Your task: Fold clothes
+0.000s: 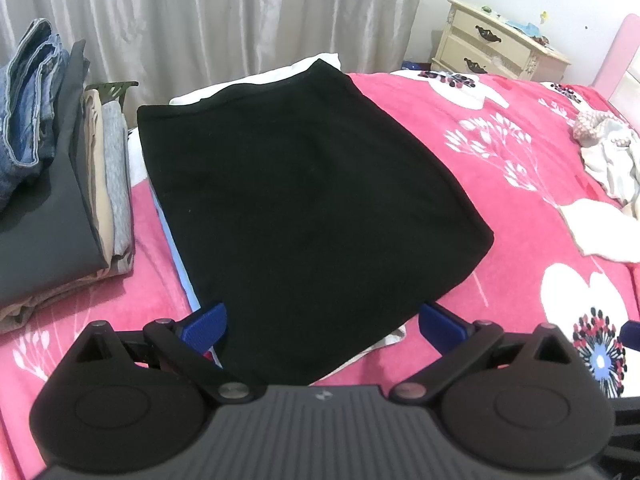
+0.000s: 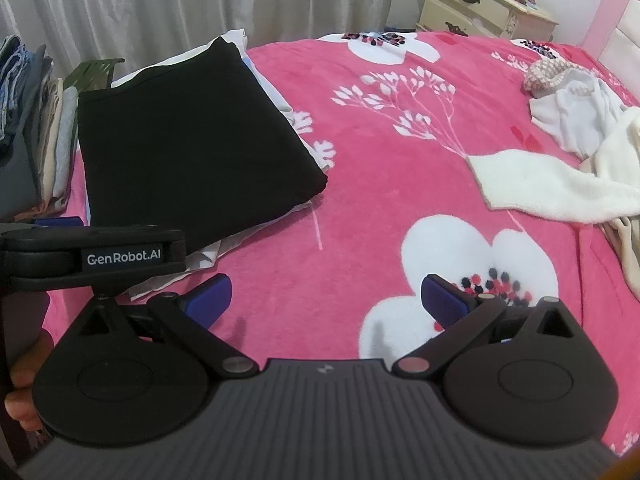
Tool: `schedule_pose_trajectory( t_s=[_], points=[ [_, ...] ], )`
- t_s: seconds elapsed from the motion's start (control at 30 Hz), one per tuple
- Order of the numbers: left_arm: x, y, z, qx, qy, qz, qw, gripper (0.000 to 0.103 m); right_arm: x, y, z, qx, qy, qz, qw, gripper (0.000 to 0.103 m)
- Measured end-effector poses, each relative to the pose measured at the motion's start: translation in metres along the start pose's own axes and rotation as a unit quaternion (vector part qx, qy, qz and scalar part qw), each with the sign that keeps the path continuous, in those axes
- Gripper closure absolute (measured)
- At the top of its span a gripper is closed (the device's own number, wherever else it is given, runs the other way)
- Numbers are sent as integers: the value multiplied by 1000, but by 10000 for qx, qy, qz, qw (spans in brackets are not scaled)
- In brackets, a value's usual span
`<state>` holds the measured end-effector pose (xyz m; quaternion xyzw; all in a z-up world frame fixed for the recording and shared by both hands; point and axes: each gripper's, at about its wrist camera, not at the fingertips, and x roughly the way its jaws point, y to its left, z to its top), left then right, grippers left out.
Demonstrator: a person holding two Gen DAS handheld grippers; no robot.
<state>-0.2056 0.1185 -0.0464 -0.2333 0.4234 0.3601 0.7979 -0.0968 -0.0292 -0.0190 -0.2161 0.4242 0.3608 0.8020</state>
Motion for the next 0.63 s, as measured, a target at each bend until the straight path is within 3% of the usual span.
schedule_pose_trajectory(
  t_s=[0.63],
  points=[
    [2, 2, 0, -54, 11, 26, 10000, 0, 1, 3, 1, -89, 44, -14, 9999, 2]
  ],
)
